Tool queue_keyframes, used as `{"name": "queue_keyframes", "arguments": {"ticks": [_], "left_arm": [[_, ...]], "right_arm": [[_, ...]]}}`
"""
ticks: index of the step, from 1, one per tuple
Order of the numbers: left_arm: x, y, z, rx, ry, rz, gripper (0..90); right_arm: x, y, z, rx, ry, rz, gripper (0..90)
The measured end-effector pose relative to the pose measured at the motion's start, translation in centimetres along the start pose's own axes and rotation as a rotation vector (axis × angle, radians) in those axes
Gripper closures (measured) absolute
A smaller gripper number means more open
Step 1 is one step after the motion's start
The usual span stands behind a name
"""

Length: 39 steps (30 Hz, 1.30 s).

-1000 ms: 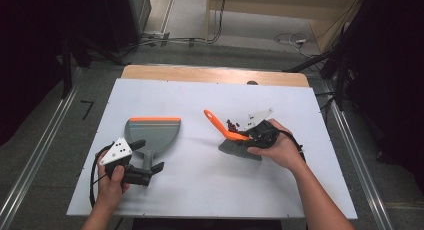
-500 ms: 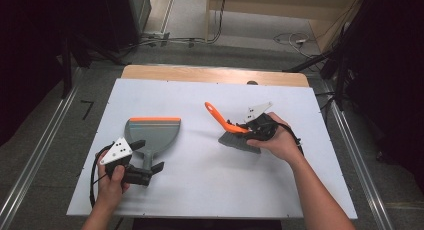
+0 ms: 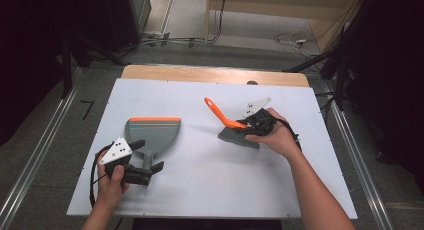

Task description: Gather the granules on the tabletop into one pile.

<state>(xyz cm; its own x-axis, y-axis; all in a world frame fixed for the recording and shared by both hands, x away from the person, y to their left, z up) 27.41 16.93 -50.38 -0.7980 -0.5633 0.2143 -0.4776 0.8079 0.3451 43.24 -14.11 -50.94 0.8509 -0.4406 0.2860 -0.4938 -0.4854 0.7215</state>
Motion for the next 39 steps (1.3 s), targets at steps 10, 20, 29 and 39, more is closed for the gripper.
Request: {"name": "queue_keyframes", "arguments": {"ticks": [10, 20, 29, 39], "left_arm": [[0.0, 0.0, 0.0, 0.001, 0.004, 0.0, 0.0], [-0.1, 0.0, 0.0, 0.002, 0.004, -0.001, 0.0], [-0.2, 0.1, 0.0, 0.007, 0.009, 0.002, 0.0], [-0.1, -0.1, -0.1, 0.002, 0.006, 0.005, 0.0]], "right_arm": [[0.5, -0.3, -0.1, 0.014, -0.005, 0.003, 67.1], [0.5, -0.3, -0.2, 0.021, -0.014, 0.003, 67.0], [0.1, 2.0, -0.4, 0.017, -0.021, -0.019, 67.6], [4.6, 2.4, -2.7, 0.052, -0.084, 0.154, 67.7]]}}
Point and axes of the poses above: each handheld gripper's, and its own axes: y roughly backward along the jaws, z roughly out of its underside, x roughly to its right, the point moved 7 cm from there along -y, roughly forward along the jaws, and after that the axes turned 14 degrees about z, right-handed, at the moved point
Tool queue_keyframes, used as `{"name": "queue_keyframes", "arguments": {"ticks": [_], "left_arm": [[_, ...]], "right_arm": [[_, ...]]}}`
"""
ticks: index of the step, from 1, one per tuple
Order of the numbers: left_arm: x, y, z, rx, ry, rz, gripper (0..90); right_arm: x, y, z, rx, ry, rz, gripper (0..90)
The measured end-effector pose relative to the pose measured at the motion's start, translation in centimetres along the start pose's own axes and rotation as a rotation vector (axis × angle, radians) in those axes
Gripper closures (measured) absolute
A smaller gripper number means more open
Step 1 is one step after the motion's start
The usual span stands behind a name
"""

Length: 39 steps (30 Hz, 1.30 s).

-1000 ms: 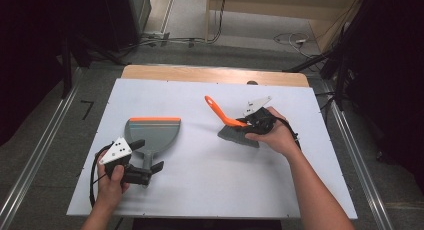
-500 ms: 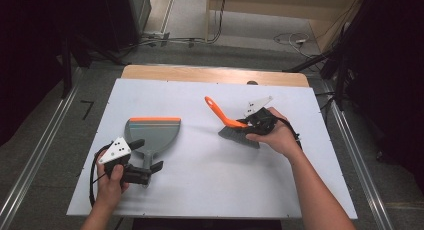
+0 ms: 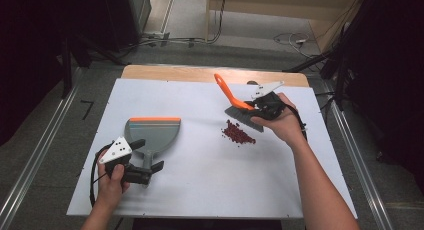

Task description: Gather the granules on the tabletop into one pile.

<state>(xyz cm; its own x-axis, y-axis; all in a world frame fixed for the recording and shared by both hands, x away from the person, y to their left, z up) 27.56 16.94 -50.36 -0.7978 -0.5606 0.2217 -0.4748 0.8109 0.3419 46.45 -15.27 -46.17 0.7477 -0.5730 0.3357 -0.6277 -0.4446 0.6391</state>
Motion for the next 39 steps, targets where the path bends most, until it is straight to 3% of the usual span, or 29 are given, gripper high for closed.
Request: {"name": "queue_keyframes", "arguments": {"ticks": [4, 6, 9, 11, 15, 26, 28, 33, 36, 39], "left_arm": [[-0.1, 0.1, 0.0, 0.004, 0.003, -0.002, 0.0], [-0.1, 0.2, 0.0, 0.002, 0.002, -0.002, 0.0], [-0.2, 0.2, 0.1, -0.001, 0.0, -0.002, 0.0], [-0.2, 0.2, 0.2, 0.0, 0.002, -0.001, 0.0], [-0.3, 0.2, 0.2, 0.0, 0.007, -0.005, 0.0], [0.0, 0.1, 0.1, -0.007, 0.002, -0.005, 0.0], [0.0, 0.1, 0.1, -0.007, 0.002, -0.005, 0.0], [-0.1, 0.0, 0.2, -0.008, 0.005, -0.005, 0.0], [-0.1, 0.0, 0.1, -0.008, 0.006, -0.006, 0.0], [-0.1, 0.0, 0.1, -0.007, 0.006, -0.005, 0.0]], "right_arm": [[0.8, -2.8, 0.1, -0.01, 0.051, 0.095, 67.8], [1.0, -4.1, 0.5, -0.019, 0.051, 0.128, 67.9], [0.4, -5.3, 1.2, -0.034, 0.056, 0.103, 68.0], [-0.4, -5.1, 1.1, -0.021, 0.055, 0.053, 68.4], [-1.8, -4.4, 1.0, -0.042, 0.128, 0.01, 68.8], [-3.4, -2.8, 1.6, -0.034, 0.145, -0.037, 68.8], [-3.4, -2.5, 1.6, -0.038, 0.149, -0.027, 68.7], [-3.1, -1.3, 0.9, -0.006, 0.114, -0.006, 68.6], [-3.4, -0.3, 0.1, -0.012, 0.04, 0.001, 68.5], [-4.9, 0.7, -0.7, -0.052, -0.097, -0.033, 68.4]]}}
Point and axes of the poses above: each handheld gripper's, and its own axes: y roughly backward along the jaws, z roughly out of its underside, x roughly to its right, the point moved 7 cm from there along -y, roughly forward along the jaws, and after that the axes turned 14 degrees about z, right-handed, at the moved point
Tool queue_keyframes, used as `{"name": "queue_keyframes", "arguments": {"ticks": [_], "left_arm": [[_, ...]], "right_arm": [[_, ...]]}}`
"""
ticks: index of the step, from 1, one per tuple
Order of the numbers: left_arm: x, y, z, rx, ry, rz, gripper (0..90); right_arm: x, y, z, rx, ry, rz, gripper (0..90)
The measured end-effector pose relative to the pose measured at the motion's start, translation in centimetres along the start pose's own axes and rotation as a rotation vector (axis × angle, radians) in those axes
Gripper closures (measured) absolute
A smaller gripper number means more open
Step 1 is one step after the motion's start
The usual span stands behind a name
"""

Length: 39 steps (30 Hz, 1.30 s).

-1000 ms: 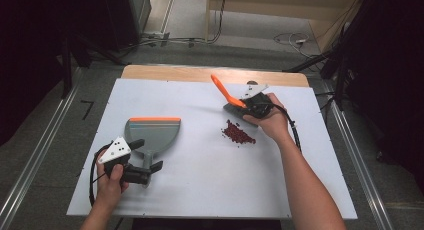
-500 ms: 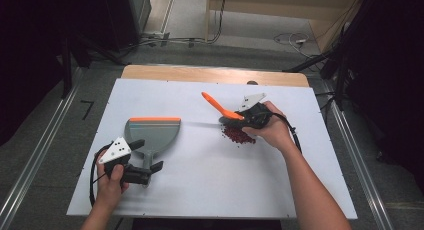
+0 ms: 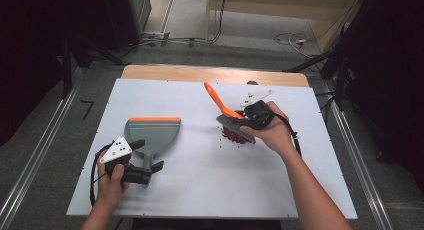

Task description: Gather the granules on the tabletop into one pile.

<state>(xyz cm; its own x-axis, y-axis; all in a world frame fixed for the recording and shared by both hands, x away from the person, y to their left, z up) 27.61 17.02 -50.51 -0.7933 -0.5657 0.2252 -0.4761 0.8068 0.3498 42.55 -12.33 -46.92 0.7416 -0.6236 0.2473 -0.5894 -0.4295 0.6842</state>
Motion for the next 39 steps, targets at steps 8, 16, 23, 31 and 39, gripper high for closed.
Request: {"name": "queue_keyframes", "arguments": {"ticks": [8, 16, 23, 31, 39], "left_arm": [[0.1, 0.0, 0.0, -0.001, 0.001, -0.001, 0.0], [0.0, 0.4, -0.1, 0.012, 0.002, -0.005, 0.0], [0.0, 0.3, -0.1, 0.011, 0.003, -0.002, 0.0], [0.1, 0.3, -0.2, 0.013, 0.003, 0.0, 0.0], [0.0, 0.2, -0.1, 0.009, 0.003, 0.0, 0.0]], "right_arm": [[-6.0, -1.3, 0.2, -0.073, -0.202, -0.158, 68.5], [-4.1, -3.7, 1.1, -0.122, -0.295, -0.073, 68.1], [-2.0, -3.3, 1.9, -0.143, -0.347, -0.001, 68.0], [-0.6, -2.9, 2.7, -0.155, -0.371, 0.04, 68.0], [0.4, -2.5, 3.4, -0.154, -0.388, 0.061, 68.0]]}}
Point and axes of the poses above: each handheld gripper's, and its own axes: y roughly backward along the jaws, z roughly out of its underside, x roughly to its right, the point moved 7 cm from there along -y, roughly forward along the jaws, and after that the axes turned 14 degrees about z, right-handed, at the moved point
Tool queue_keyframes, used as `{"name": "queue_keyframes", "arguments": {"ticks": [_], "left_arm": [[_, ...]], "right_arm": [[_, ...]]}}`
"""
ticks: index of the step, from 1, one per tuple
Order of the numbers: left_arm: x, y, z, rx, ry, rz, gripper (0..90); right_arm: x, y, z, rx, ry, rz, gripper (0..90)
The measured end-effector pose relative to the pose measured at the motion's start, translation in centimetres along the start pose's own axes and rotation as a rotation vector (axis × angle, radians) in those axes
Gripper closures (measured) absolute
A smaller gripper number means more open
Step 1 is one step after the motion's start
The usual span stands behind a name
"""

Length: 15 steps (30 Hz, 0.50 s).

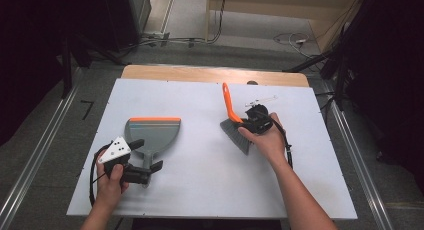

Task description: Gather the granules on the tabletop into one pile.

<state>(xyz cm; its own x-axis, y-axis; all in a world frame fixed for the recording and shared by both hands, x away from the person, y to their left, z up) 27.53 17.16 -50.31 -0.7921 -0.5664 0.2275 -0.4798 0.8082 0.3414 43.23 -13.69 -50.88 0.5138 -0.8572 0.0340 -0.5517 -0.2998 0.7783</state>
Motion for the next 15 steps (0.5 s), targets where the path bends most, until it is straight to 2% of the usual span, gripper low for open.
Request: {"name": "queue_keyframes", "arguments": {"ticks": [6, 11, 15], "left_arm": [[-0.04, 0.05, -0.01, 0.0, -0.001, -0.002, 0.0], [0.01, 0.0, 0.01, -0.001, 0.0, 0.0, 0.0], [-0.04, 0.03, 0.0, -0.001, -0.001, -0.002, 0.0]], "right_arm": [[0.61, 0.23, 0.16, 0.008, 0.002, 0.016, 68.0], [0.66, 0.52, 0.25, 0.026, 0.043, 0.02, 68.1], [0.4, 0.88, 0.15, 0.05, 0.082, 0.002, 68.3]]}}
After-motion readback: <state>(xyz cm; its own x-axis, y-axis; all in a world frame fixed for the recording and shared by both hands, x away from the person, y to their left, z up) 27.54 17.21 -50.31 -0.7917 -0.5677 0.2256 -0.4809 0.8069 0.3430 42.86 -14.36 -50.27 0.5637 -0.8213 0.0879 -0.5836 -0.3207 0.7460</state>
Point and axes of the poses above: each handheld gripper's, and its own axes: y roughly backward along the jaws, z roughly out of its underside, x roughly to its right, the point moved 7 cm from there along -y, roughly forward along the jaws, and after that the axes turned 14 degrees about z, right-handed, at the moved point
